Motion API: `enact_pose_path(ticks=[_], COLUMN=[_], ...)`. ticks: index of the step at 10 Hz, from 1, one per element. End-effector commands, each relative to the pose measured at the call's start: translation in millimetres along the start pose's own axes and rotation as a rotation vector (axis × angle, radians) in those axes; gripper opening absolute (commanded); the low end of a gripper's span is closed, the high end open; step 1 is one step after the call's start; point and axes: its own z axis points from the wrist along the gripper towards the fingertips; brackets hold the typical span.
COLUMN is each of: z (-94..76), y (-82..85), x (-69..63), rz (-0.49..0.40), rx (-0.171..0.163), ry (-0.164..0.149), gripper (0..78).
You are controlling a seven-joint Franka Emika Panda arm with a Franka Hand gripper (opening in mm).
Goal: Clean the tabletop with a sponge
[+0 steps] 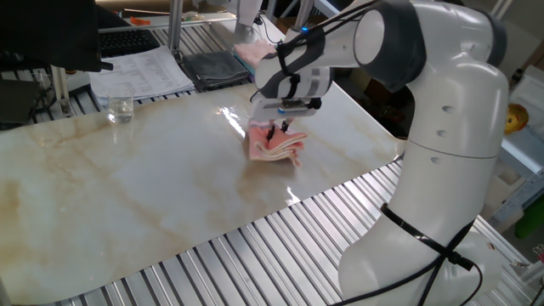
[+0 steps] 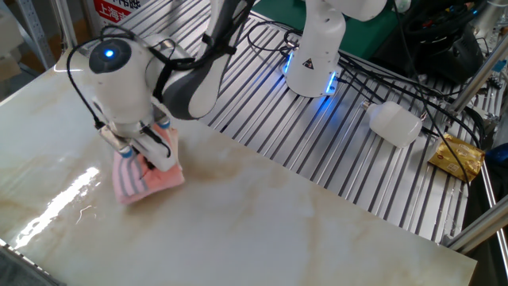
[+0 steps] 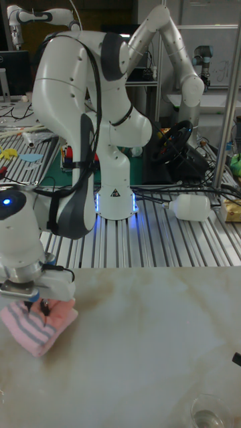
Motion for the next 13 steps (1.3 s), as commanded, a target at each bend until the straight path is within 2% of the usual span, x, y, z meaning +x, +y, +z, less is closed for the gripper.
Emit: enact_pose_path(ticks=[1,3,4,5,6,8,9,10,12,13], z=[-2.8,-8.1,-8.2,-5.3,-0.3,3.6,3.5,-1.1,-0.4,0.1], y=[-41.0,-68.0,-68.6,-91.9,-103.6,-121.2,-121.8,-129.8,-128.4,-126.8], x=[-50.7,-71.6,-71.9,-77.9,-76.8,-71.0,-70.5,-56.3,-32.2,-29.4], rz=[-0.054,-0.090,-0.091,-0.102,-0.107,-0.117,-0.117,-0.105,-0.085,-0.077], rx=[0.036,0.053,0.053,0.062,0.073,0.077,0.078,0.102,0.125,0.127], ry=[0.031,0.047,0.047,0.047,0.050,0.077,0.078,0.098,0.096,0.107], gripper=[1.2,1.2,1.2,1.2,1.2,1.2,1.2,1.2,1.2,1.2])
